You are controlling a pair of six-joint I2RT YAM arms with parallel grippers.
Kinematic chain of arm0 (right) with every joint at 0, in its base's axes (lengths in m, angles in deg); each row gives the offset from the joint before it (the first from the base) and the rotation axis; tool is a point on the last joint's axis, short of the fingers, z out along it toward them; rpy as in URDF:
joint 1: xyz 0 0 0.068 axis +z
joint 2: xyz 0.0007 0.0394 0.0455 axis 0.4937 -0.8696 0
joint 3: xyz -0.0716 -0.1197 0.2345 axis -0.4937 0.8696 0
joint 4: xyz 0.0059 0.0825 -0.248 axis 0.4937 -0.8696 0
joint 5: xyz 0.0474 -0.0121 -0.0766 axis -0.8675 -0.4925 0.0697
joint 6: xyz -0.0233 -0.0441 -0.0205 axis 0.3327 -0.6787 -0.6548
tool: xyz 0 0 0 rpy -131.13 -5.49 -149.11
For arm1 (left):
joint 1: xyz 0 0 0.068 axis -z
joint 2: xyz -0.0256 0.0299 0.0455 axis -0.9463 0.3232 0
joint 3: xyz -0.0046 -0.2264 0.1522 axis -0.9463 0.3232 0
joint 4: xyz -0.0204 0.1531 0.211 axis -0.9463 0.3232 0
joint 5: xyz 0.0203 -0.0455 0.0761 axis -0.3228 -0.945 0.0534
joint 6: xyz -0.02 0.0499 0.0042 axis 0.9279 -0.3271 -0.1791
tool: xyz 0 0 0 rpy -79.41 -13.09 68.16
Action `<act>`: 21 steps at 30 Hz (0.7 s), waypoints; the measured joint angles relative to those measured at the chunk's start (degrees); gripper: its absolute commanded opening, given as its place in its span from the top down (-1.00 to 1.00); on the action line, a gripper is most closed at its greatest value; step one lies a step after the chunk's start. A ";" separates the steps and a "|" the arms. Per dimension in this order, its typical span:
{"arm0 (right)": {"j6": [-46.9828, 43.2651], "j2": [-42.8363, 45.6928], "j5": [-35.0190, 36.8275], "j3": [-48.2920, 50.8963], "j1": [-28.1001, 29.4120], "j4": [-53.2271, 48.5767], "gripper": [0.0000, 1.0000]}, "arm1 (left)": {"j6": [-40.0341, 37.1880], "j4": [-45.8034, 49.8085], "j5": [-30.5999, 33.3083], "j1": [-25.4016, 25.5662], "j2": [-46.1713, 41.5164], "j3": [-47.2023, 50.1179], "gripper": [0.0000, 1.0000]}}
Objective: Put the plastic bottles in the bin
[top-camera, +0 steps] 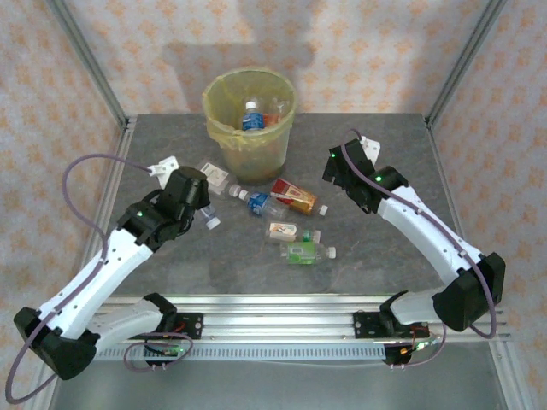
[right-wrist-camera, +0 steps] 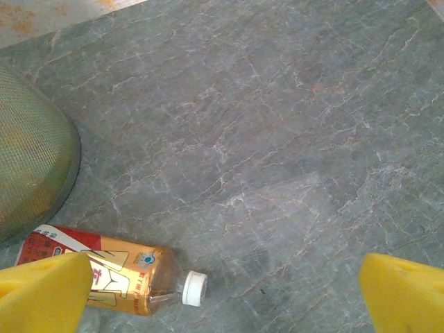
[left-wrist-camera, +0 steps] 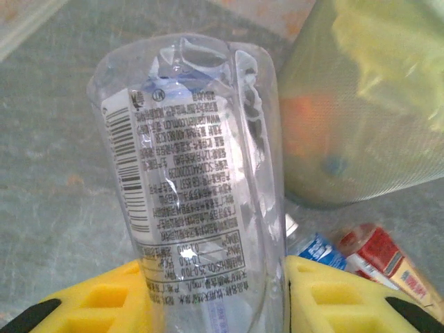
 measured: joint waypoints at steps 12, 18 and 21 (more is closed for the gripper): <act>-0.02 1.11 -0.02 0.00 0.00 0.00 -0.98 | -12.00 -4.37 -0.07 0.00 3.04 -15.50 0.52; -0.02 1.33 -0.02 0.00 0.00 0.00 -0.98 | -17.57 -9.55 -1.84 0.00 11.69 -25.14 0.52; -0.04 1.33 0.00 0.00 0.00 0.00 -0.98 | -19.98 -11.06 -2.95 0.00 16.06 -30.27 0.52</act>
